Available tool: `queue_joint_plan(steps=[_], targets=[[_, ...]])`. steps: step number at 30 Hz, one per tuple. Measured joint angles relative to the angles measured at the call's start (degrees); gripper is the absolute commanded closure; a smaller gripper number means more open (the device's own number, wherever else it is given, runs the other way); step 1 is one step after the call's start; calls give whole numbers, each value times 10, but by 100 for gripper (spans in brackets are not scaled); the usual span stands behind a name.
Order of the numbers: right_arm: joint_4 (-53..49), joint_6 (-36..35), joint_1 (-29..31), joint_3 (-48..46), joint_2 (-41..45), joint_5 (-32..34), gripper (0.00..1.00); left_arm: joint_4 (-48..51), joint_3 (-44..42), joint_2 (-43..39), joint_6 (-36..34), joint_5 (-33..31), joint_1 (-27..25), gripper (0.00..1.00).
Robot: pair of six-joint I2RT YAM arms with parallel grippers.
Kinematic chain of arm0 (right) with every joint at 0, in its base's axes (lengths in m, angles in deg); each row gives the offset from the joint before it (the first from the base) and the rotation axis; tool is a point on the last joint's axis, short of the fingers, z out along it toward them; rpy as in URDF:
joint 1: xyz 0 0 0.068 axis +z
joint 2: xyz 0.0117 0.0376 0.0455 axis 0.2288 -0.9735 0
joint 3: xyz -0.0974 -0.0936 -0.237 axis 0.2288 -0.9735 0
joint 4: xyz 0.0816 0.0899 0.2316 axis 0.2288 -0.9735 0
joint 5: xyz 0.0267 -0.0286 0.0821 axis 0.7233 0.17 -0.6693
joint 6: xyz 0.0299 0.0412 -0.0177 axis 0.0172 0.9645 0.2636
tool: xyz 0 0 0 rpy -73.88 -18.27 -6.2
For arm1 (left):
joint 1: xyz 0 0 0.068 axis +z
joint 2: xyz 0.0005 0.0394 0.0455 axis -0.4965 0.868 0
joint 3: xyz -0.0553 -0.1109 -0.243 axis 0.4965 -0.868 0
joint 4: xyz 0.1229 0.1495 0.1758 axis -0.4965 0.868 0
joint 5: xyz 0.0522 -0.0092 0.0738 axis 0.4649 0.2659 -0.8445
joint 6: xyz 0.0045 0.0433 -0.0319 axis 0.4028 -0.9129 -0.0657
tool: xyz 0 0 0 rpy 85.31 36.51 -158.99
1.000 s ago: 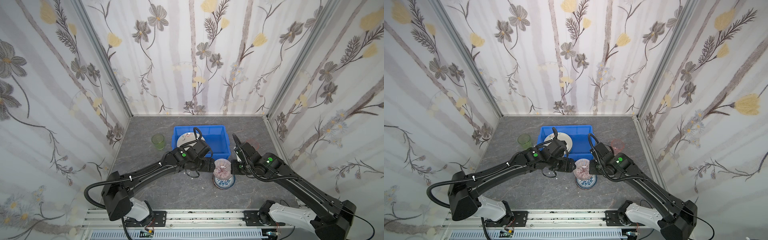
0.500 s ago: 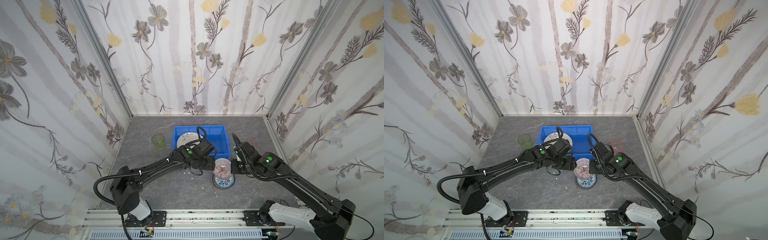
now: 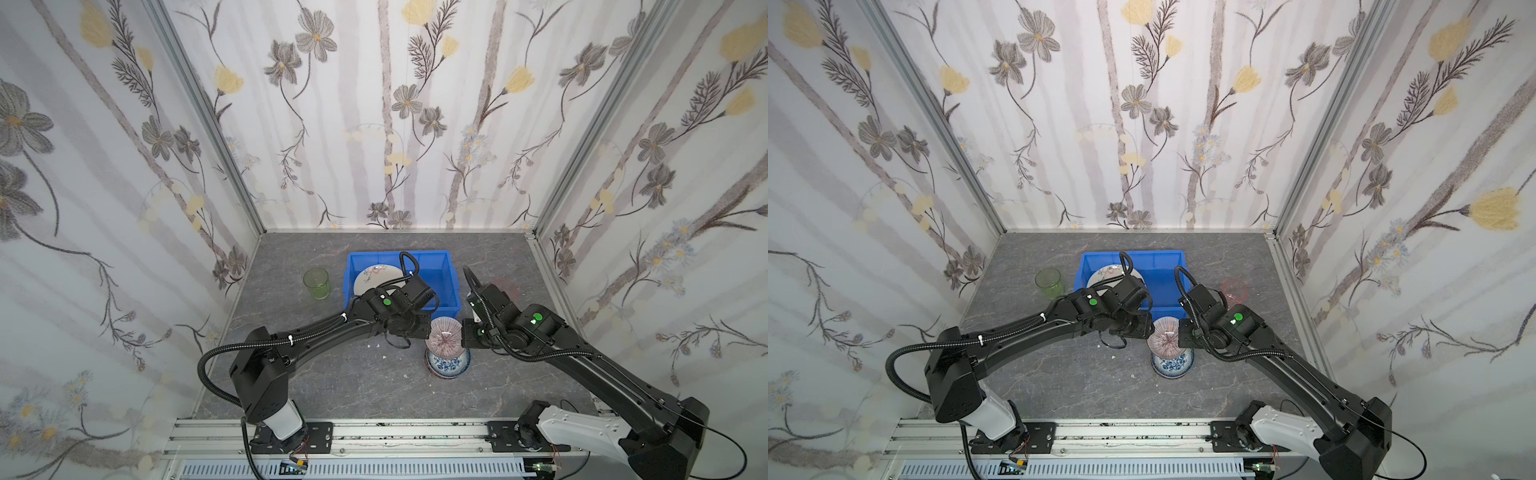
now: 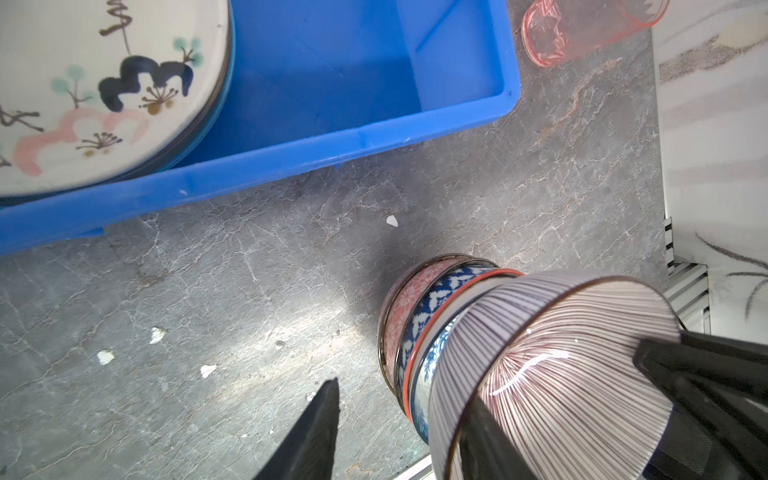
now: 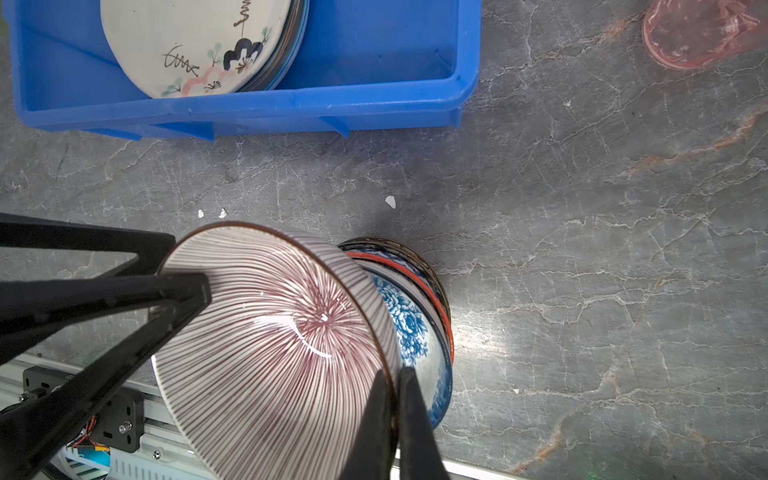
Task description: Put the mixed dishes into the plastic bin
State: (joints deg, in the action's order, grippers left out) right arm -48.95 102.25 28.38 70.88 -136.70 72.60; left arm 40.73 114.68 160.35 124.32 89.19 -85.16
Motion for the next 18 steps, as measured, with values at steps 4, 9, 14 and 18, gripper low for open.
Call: queue_joint_plan(steps=[4,9,14,18], targets=[[1,-2,0,0,-3,0,100,0,3,7,0,4,0,59],[2,-4,-1,0,-5,0,100,0,7,10,-2,10,0,65],[3,-4,-2,0,-7,-3,100,0,7,10,-5,15,-1,70],[4,-8,-3,4,-10,-4,100,0,7,13,-4,19,-6,74]])
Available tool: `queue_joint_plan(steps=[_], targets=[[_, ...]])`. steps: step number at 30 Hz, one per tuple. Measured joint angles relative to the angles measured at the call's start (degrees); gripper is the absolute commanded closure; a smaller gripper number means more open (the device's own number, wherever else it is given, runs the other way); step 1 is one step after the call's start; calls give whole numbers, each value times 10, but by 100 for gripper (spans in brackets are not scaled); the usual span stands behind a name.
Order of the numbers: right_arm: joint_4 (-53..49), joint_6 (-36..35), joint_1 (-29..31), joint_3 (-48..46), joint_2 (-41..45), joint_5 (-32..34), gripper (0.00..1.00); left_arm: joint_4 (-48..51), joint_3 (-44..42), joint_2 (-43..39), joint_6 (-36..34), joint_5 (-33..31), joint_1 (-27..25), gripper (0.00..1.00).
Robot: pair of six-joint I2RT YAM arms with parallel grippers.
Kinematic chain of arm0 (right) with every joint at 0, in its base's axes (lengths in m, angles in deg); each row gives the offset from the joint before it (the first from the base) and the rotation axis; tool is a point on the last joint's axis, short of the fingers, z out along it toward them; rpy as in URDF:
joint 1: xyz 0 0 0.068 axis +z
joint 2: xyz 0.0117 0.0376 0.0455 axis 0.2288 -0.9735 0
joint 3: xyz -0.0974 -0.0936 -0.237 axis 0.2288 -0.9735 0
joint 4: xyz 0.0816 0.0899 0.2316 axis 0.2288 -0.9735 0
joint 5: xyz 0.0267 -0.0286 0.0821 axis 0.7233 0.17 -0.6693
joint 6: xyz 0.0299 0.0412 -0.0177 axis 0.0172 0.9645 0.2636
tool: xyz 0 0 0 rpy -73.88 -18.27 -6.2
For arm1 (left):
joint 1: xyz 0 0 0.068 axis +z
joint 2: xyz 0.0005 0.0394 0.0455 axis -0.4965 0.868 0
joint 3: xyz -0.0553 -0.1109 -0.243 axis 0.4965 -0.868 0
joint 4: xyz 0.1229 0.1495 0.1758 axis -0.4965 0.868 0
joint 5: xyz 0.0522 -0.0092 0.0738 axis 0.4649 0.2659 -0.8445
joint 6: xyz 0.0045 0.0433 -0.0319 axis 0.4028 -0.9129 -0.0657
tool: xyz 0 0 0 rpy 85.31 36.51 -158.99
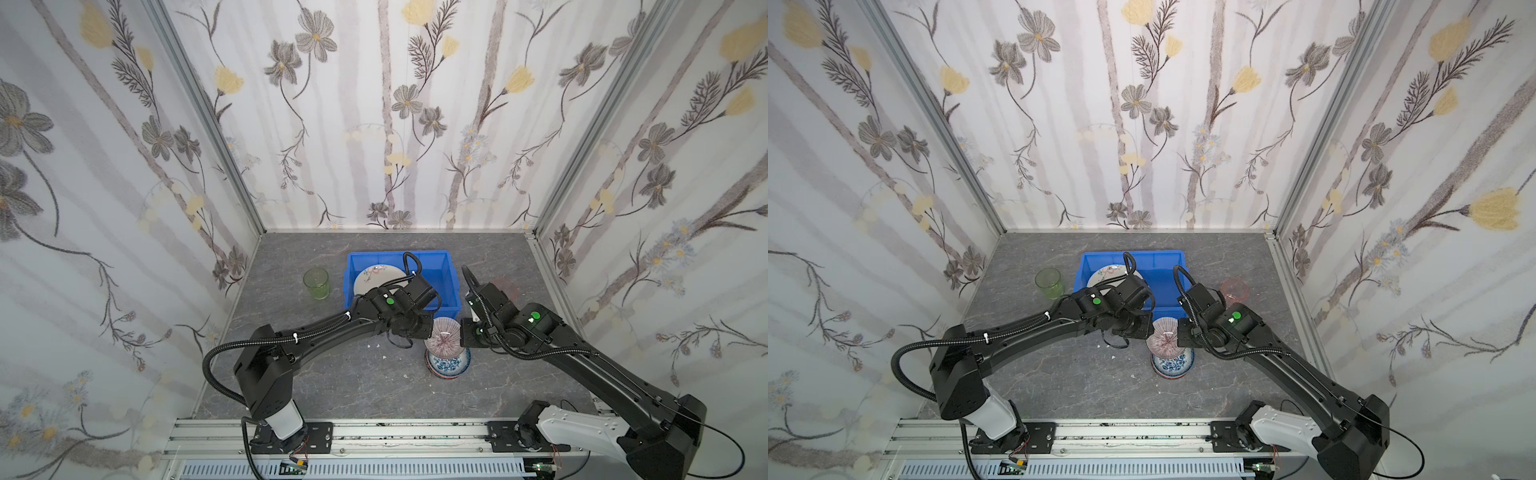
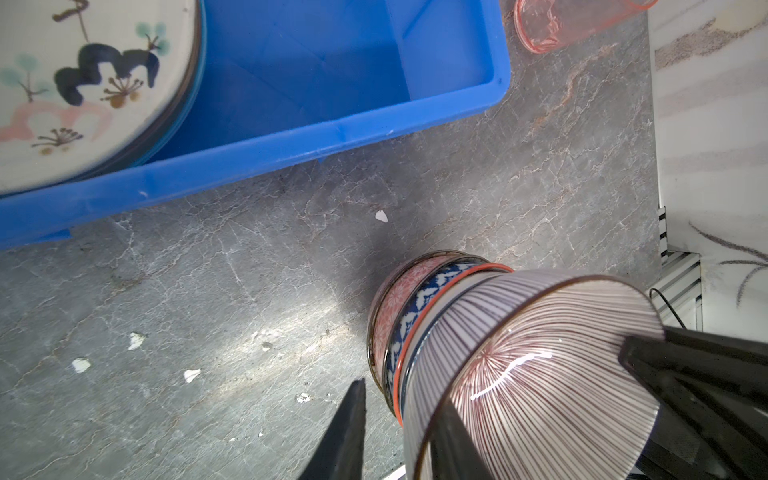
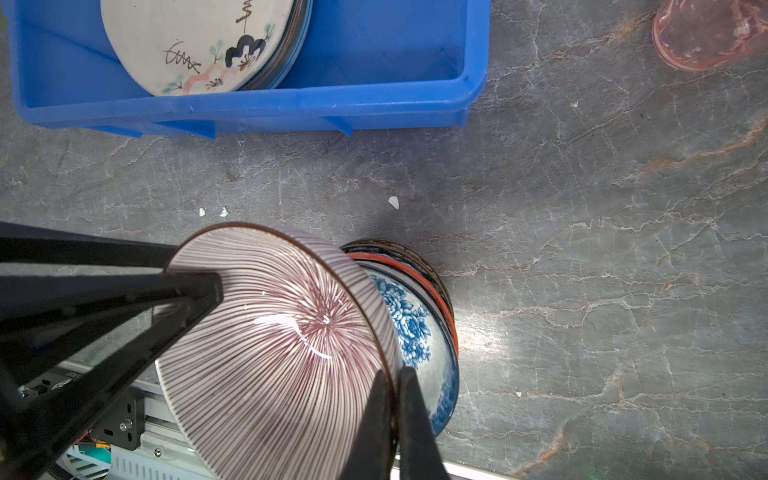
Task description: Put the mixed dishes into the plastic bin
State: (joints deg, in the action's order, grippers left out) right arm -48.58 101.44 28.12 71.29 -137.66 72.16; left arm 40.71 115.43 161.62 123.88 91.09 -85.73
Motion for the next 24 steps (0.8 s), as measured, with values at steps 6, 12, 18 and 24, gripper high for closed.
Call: queue_joint_plan(steps=[6,12,18,24], targets=[[2,0,0,3,-2,-2,100,0,0,4,0,0,-5,84],[6,-3,0,3,0,-7,98,2,0,4,-4,-2,-7,100],[11,-6,0,4,11,-9,88,4,0,2,-6,-1,-7,100],[19,3,0,7,35,-10,69,9,2,1,-9,-15,-5,100]])
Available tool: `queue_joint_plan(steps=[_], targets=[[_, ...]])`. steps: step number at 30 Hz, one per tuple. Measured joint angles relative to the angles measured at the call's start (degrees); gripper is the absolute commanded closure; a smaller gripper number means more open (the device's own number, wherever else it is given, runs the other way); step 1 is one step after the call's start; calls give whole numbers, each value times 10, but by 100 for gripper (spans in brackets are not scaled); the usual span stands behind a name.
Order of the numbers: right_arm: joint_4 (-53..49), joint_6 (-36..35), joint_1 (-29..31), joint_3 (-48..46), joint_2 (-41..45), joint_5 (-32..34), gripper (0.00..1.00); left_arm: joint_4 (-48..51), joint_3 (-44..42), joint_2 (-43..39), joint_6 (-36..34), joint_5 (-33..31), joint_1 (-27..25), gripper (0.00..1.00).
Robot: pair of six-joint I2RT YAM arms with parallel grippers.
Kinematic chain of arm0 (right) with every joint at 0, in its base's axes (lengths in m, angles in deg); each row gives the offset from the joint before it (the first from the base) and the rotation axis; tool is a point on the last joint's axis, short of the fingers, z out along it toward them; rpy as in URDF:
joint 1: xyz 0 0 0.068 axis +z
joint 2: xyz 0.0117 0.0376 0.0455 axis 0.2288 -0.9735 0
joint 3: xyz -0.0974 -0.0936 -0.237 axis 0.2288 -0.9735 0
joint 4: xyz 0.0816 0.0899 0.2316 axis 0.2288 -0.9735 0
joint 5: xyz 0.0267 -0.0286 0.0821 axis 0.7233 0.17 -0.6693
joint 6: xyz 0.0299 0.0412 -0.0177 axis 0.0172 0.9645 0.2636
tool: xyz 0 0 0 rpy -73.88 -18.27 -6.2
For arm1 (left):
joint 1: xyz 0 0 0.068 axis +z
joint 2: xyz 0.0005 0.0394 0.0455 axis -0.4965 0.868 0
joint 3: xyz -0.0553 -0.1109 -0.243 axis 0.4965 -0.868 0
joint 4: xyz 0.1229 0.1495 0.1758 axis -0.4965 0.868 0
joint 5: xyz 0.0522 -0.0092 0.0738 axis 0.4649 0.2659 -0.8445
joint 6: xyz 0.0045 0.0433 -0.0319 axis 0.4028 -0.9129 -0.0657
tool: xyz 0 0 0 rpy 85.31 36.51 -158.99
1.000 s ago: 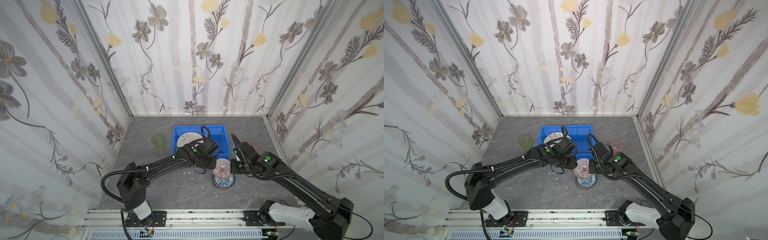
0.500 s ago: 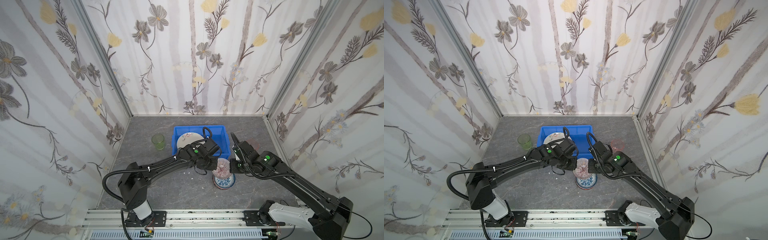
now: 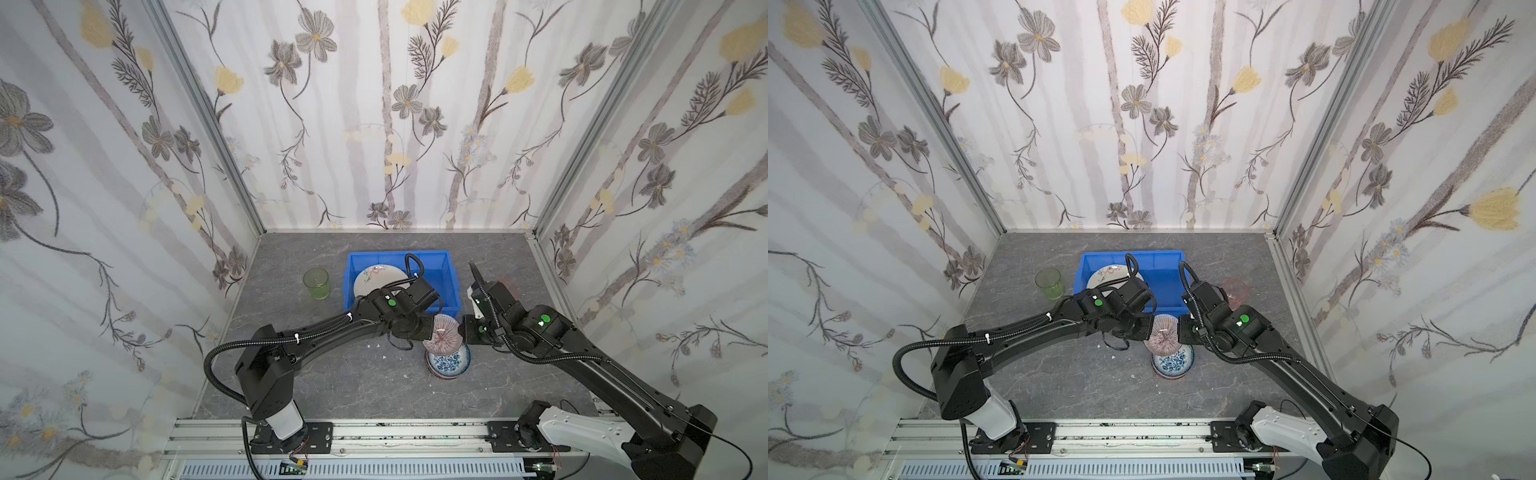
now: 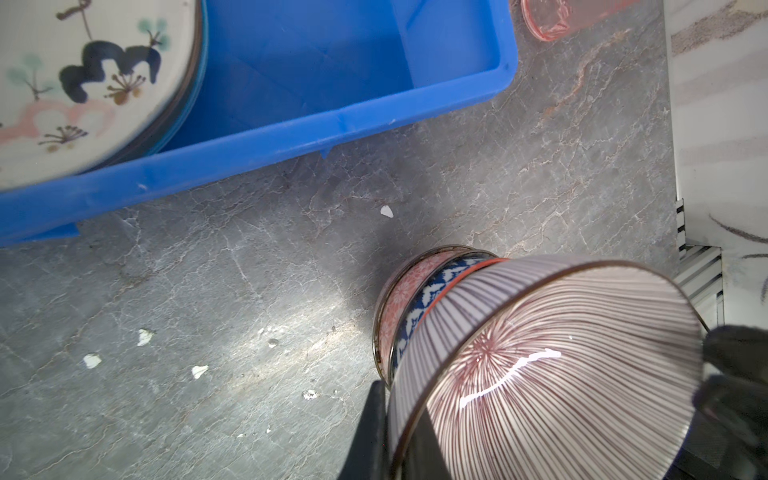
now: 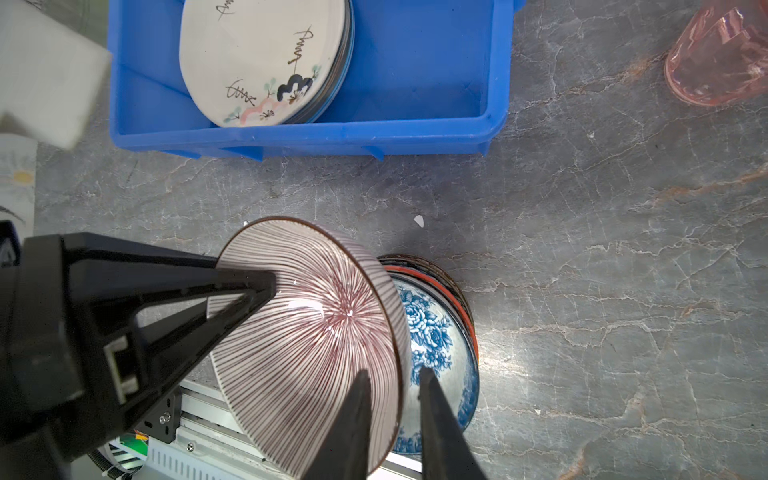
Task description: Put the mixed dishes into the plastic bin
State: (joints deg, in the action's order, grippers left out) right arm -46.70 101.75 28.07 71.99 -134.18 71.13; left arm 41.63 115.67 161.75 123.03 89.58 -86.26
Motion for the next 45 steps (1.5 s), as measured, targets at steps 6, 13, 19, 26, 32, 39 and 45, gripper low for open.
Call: queue_joint_plan(steps=[6,13,19,26,32,39,45], targets=[[-2,8,0,18,41,9,53,9,17,-3,-11,-10,14,100],[-2,29,0,17,122,32,0,25,85,18,-39,-24,49,100],[0,49,0,-19,200,42,0,40,157,75,-67,-38,89,100],[-17,76,1,-62,262,43,0,52,239,152,-96,-42,128,100],[-32,89,0,-79,283,43,0,52,292,216,-111,-35,146,100],[-45,91,0,-82,285,44,0,55,325,275,-120,-33,149,100],[-45,90,0,-86,277,45,0,56,349,311,-123,-34,150,100]])
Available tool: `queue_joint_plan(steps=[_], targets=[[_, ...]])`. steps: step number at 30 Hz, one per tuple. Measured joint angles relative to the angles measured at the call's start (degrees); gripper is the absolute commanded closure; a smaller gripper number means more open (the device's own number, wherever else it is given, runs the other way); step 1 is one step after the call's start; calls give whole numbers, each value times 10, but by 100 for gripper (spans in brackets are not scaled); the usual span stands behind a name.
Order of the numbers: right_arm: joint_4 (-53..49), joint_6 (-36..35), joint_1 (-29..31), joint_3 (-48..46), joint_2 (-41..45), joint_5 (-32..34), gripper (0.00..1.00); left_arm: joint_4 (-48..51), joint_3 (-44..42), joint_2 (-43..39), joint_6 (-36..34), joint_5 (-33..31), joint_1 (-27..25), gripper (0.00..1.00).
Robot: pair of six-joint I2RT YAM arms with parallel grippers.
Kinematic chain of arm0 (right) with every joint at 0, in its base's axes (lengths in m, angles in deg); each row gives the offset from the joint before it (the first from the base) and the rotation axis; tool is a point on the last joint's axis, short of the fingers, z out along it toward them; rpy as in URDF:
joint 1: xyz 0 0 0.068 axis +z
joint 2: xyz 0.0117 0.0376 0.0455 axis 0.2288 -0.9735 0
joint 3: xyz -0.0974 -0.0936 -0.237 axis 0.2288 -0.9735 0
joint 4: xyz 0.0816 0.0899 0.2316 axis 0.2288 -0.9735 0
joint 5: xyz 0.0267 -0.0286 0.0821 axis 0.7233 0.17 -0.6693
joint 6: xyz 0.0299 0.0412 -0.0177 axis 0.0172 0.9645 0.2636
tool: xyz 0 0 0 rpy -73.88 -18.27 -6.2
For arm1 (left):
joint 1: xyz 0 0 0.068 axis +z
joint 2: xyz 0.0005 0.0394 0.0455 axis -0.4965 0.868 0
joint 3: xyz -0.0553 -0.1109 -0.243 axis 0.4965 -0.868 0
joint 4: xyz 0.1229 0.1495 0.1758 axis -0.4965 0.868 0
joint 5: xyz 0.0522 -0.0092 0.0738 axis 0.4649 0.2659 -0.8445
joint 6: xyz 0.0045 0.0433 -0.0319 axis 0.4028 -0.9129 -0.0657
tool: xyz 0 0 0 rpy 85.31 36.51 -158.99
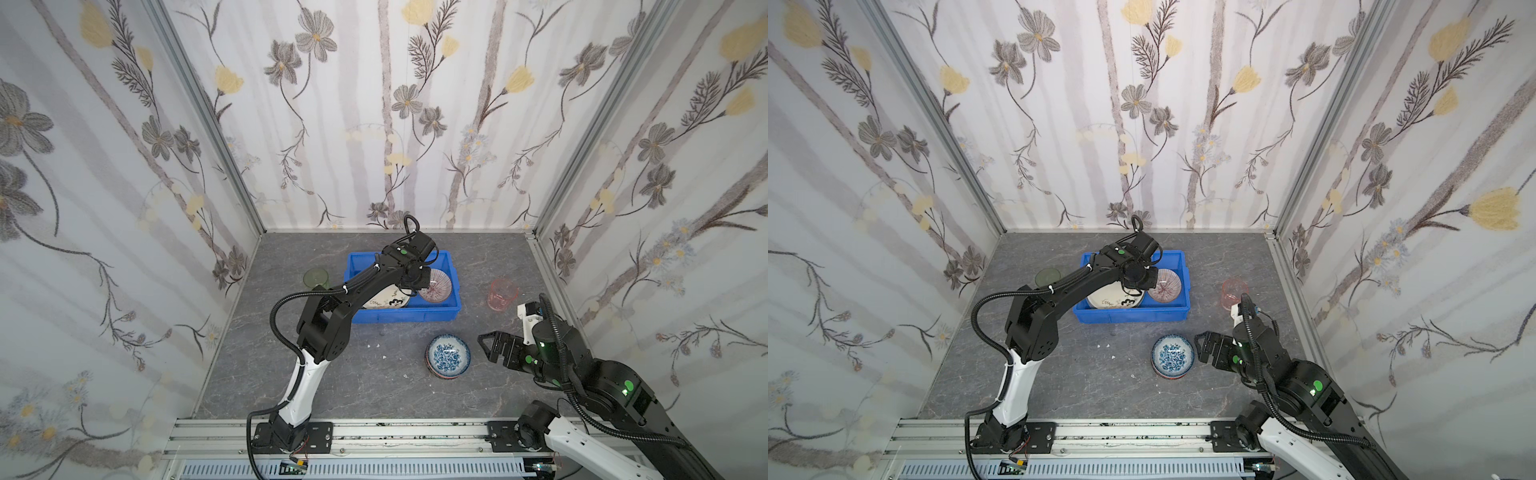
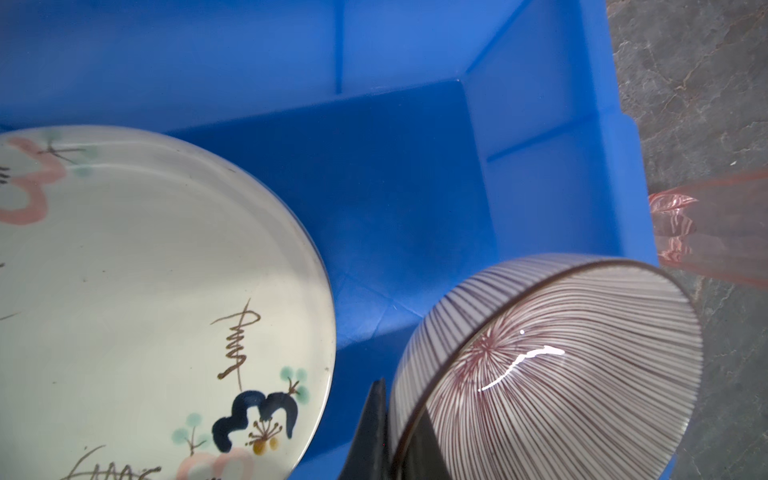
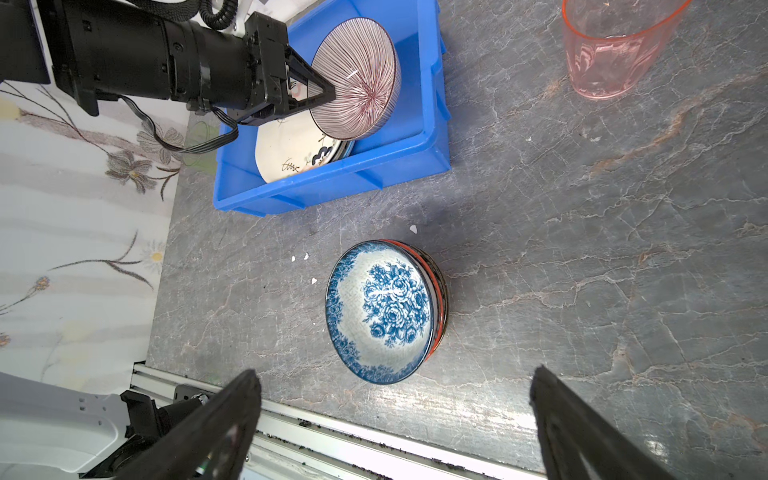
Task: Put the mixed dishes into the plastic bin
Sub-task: 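Carry the pink-striped bowl into the blue bin with the left gripper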
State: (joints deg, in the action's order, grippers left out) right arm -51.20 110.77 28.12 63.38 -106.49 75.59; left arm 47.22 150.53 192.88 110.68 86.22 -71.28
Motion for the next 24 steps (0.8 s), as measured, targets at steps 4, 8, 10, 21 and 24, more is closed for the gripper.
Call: queue_joint_plan(steps=[4,8,10,21,24], targets=[[1,-2,0,-7,-2,0,0,0,6,19,-1,4,2,100],[2,-2,0,-14,-2,2,0,0,6,29,-1,11,2,100],[2,-4,0,-16,-2,3,0,0,6,32,-1,17,2,100],[3,-6,-2,-24,-12,6,0,-1,6,55,4,30,-6,100],[3,-7,-2,-24,-14,7,0,-1,6,59,4,30,-6,100]])
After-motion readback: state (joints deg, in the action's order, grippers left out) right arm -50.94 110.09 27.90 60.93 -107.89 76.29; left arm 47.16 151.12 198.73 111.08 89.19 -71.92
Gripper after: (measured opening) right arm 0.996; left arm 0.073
